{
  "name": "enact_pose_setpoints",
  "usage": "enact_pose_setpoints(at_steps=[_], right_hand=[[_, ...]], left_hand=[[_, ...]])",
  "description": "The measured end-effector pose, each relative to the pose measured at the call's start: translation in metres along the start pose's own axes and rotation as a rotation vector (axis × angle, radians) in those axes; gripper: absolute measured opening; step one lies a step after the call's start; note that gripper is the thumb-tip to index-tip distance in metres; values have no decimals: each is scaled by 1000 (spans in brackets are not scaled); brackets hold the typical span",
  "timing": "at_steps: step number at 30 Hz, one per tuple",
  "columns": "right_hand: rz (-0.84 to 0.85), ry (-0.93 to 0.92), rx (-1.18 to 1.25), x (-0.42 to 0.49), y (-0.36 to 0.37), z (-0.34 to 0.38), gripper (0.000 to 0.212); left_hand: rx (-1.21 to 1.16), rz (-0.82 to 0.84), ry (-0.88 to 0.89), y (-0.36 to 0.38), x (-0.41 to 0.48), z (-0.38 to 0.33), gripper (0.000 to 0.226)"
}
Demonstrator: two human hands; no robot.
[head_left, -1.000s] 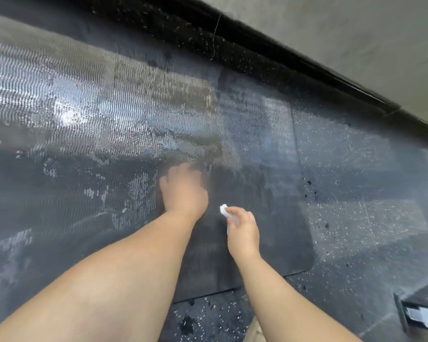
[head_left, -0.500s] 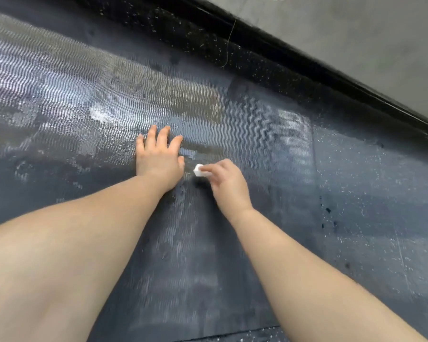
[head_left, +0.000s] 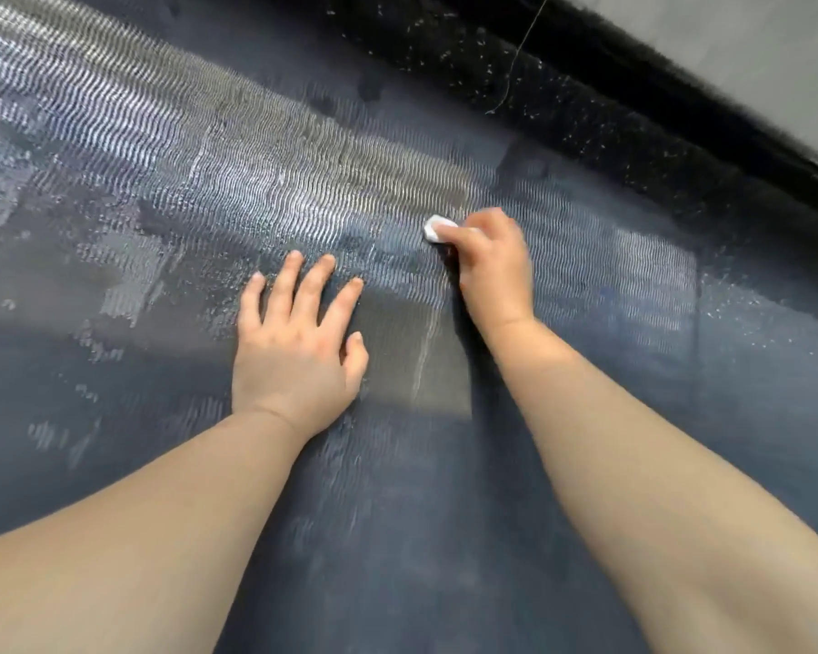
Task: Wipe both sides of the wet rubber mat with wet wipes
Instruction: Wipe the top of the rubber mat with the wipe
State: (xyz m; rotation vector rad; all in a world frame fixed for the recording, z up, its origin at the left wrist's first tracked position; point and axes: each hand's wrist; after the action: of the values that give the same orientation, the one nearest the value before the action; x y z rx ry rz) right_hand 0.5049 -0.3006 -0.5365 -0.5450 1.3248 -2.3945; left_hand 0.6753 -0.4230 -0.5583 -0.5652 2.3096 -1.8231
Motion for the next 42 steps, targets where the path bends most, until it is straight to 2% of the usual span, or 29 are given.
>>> enact_pose_setpoints(at_steps=[1,3,5,6,8,12,16,17,19,22,24,26,30,33,35,37,39,42], right_hand=[[-40,115,-43,25,0,-5,23],[-93,200,-64,48,2,-11,30],[-122,164,-69,35,6,0,16],[-107,46,-77,12,8,7,5],[-54,-169,-93,-45,4,14,23],[221,-391,-42,-134,-20,12,29],[277,-599,-41,-71,-23,-12,24],[264,-559,-47,-40,-18,-15,20],[171,-351,-85,25,-7,-23,15],[-28,20,-46,111,1,-37,19],[-103,187,-53,137,6,-44,23],[-110,172,-138,127,12,-39,28],[-89,-152,-118,36,0,-24,24],[76,-290,-117,-23,-19,-29,28],[152,-400,-160,-30,-29,-36,30],[138,-467,-214,-3,-32,-46,26],[78,-333,-306,43,-25,-52,21],[-87,87,-212,106,-13,-58,24]], left_hand=[[3,-18,3,1,-1,0,48],[6,-49,4,2,-1,0,48],[12,-64,0,1,-1,0,47],[11,-65,-1,1,-1,0,47],[6,-67,-2,1,0,0,47],[1,-65,0,1,0,0,46],[-3,-49,-8,-1,1,-1,47],[-4,-48,-9,-1,1,-1,47],[5,-48,-2,-1,1,-1,46],[9,-58,2,0,1,0,46],[10,-54,0,0,1,-1,46],[15,-47,-3,-1,1,-1,46],[14,-33,-9,-4,2,-2,47],[12,-23,-14,-4,2,-2,47],[10,-20,-13,-4,1,-2,47],[11,-22,-10,-4,1,-2,47],[14,-26,-10,-3,1,-1,47],[13,-31,-9,-2,0,-1,47]])
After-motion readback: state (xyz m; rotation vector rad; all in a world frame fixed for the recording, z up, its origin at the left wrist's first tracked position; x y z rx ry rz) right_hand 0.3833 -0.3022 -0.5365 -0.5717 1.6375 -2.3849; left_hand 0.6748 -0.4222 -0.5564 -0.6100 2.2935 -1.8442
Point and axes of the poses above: each hand's wrist, its own x-axis towards the middle knuckle, its own y-axis out of the palm, z = x × y, and after that the axes turned 3 degrees about -y, right-handed
